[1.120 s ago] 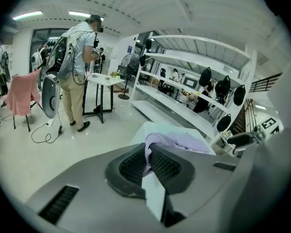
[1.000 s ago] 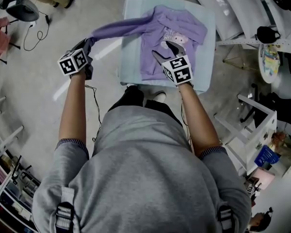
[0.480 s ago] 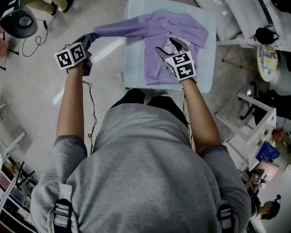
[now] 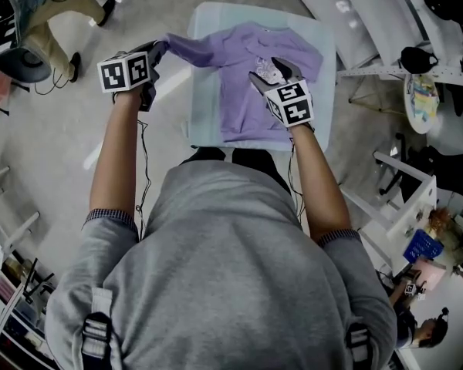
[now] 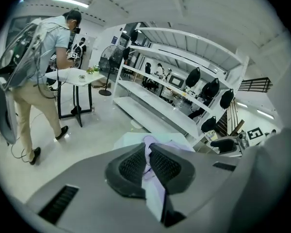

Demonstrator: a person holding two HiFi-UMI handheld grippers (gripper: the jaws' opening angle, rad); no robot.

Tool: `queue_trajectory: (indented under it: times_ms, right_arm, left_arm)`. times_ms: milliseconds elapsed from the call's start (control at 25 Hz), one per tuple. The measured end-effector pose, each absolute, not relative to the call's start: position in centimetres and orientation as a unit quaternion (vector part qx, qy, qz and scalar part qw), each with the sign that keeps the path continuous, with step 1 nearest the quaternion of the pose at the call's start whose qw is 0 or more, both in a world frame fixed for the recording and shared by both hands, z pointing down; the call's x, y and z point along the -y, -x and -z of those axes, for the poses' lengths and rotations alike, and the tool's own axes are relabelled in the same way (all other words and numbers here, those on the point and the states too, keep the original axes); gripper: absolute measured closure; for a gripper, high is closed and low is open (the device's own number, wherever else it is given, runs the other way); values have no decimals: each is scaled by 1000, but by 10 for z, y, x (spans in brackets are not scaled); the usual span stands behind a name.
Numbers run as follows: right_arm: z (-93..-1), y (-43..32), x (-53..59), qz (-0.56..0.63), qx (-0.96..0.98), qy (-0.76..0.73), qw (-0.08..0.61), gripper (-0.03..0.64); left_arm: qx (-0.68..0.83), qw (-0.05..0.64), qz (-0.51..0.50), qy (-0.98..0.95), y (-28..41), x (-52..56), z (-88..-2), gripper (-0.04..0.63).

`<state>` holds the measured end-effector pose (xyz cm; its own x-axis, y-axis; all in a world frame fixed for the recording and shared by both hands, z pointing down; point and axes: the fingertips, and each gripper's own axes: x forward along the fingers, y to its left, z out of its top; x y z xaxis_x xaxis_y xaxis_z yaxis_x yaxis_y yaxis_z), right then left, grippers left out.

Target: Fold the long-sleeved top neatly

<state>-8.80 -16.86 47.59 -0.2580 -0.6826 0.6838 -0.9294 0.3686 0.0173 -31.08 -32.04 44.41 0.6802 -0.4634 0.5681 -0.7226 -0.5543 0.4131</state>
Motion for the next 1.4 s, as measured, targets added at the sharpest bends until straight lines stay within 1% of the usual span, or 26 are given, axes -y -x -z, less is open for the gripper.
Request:
queue_trajectory:
  times_ms: [400, 840, 1040, 1400]
  right_arm:
    - [-468, 33, 174, -195, 778, -519, 295, 304]
    - [-482, -34, 155, -222, 759, -543, 284, 304]
    - [-492, -63, 143, -237, 748, -556, 276, 304]
    - [-521, -116, 115, -270, 729, -569, 270, 304]
  left_arm:
    - [316, 298, -245, -867, 207, 305, -436, 561]
    - [256, 287, -250, -889, 90, 296, -426, 561]
    - [223, 275, -275, -894, 34, 286, -442, 561]
    - [160, 264, -334, -891, -63, 251, -496, 561]
